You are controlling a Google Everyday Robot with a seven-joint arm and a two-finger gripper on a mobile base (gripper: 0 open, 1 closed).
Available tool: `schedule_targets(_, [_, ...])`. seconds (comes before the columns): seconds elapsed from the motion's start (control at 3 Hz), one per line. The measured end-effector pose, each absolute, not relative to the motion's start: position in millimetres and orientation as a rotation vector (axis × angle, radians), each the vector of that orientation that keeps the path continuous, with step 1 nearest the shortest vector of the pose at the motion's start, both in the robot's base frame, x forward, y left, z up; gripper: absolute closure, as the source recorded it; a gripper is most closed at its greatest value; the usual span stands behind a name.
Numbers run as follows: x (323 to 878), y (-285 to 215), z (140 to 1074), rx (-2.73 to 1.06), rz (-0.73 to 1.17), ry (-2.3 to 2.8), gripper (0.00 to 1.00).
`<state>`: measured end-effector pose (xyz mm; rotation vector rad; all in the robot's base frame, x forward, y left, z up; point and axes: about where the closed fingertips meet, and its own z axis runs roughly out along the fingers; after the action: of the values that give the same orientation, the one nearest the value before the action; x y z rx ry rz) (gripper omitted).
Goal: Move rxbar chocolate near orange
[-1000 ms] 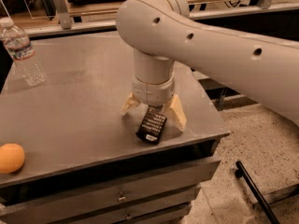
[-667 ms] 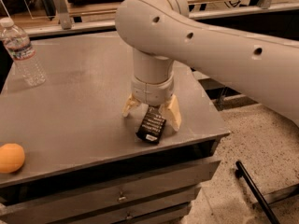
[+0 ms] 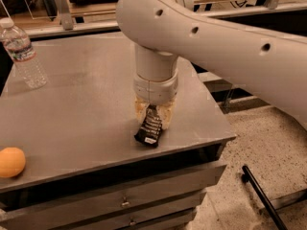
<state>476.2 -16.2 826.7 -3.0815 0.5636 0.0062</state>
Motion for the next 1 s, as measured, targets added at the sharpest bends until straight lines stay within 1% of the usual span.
schedule_targets(0.33, [476,-16,829,-3.082,0.006,0.564,1.00])
schedule_targets(0.67, [477,-13,842,-3.048,-0.026,0.535,1.00])
schedule_targets(1.0, [478,-6,880,-3.004,-0.122,0.478,1.00])
